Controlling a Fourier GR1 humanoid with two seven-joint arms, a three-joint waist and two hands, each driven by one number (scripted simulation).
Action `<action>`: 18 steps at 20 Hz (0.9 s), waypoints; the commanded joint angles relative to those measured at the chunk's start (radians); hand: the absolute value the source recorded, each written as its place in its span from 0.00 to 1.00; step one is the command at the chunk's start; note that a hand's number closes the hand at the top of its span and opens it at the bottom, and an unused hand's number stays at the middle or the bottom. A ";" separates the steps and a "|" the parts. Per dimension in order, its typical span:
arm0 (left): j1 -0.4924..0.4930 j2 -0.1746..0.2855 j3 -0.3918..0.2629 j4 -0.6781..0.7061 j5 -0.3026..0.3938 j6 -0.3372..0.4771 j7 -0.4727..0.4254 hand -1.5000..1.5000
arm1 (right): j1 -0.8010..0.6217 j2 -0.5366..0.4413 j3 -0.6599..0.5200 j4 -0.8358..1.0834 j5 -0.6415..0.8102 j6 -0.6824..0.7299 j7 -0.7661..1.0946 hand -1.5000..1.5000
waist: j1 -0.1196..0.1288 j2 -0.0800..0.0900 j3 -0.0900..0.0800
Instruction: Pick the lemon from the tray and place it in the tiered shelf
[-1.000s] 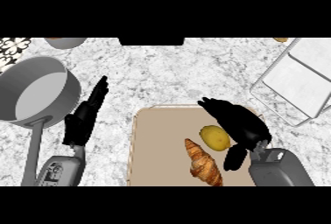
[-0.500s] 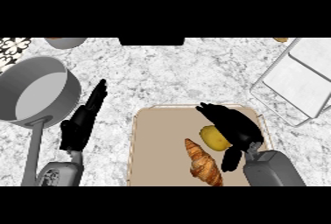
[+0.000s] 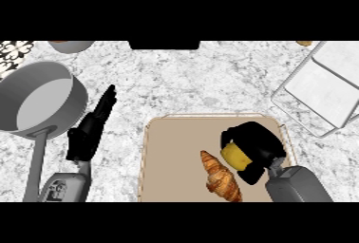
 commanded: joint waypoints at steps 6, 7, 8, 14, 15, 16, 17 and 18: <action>-0.017 0.013 0.031 0.002 0.017 -0.027 0.012 0.50 | 0.203 -0.073 0.000 -0.198 0.003 -0.054 -0.130 1.00 | -0.010 -0.001 0.001; 0.001 0.001 0.020 0.005 -0.005 -0.001 0.003 0.50 | 0.223 -0.154 -0.065 -0.220 -0.056 -0.030 -0.214 1.00 | -0.014 -0.002 0.001; 0.017 0.011 0.043 0.041 0.016 -0.014 -0.047 0.50 | 0.311 -0.235 -0.068 -0.286 -0.072 -0.052 -0.298 1.00 | -0.033 -0.005 0.001; 0.067 0.009 0.041 -0.010 0.010 0.002 -0.030 0.50 | 0.592 -0.449 -0.327 -0.362 -0.296 -0.135 -0.665 1.00 | -0.062 -0.011 0.002; -0.003 -0.012 0.034 -0.001 -0.002 0.025 0.015 0.50 | 0.621 -0.466 -0.371 -0.389 -0.337 -0.128 -0.708 1.00 | -0.070 -0.010 0.002; 0.069 0.001 0.032 0.000 -0.008 0.017 -0.038 0.50 | 0.653 -0.452 -0.412 -0.337 -0.399 -0.137 -0.769 1.00 | -0.069 -0.010 0.003; 0.007 0.010 0.049 -0.004 0.008 0.012 0.013 0.50 | 0.688 -0.431 -0.430 -0.391 -0.470 -0.083 -0.763 1.00 | -0.078 -0.011 0.001; 0.036 0.008 0.038 0.020 -0.015 0.020 -0.036 0.50 | 0.668 -0.375 -0.450 -0.395 -0.550 -0.053 -0.742 1.00 | -0.066 -0.006 0.000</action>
